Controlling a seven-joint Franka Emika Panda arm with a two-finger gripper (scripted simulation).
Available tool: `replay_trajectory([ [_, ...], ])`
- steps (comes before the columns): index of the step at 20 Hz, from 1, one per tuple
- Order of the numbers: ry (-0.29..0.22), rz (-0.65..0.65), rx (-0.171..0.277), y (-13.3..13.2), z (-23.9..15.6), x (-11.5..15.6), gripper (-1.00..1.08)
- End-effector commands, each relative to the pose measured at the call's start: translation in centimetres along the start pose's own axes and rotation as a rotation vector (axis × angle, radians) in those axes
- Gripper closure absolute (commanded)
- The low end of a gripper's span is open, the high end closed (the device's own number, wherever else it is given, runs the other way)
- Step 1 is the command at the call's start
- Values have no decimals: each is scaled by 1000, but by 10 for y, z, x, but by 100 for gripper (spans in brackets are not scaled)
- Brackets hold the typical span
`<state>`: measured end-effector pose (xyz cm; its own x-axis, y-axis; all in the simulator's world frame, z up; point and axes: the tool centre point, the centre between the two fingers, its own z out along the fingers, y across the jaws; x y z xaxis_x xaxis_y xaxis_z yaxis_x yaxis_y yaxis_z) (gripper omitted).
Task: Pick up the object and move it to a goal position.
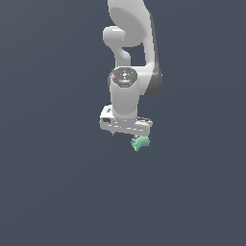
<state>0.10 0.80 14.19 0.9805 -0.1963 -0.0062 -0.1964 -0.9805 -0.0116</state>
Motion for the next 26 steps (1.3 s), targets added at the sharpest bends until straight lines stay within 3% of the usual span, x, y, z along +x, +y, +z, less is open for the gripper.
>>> replay_trajectory([
  [1,0,57,0,-5,3,-2,-92],
  [26,5,638,-6,-55,29,-25,-92],
])
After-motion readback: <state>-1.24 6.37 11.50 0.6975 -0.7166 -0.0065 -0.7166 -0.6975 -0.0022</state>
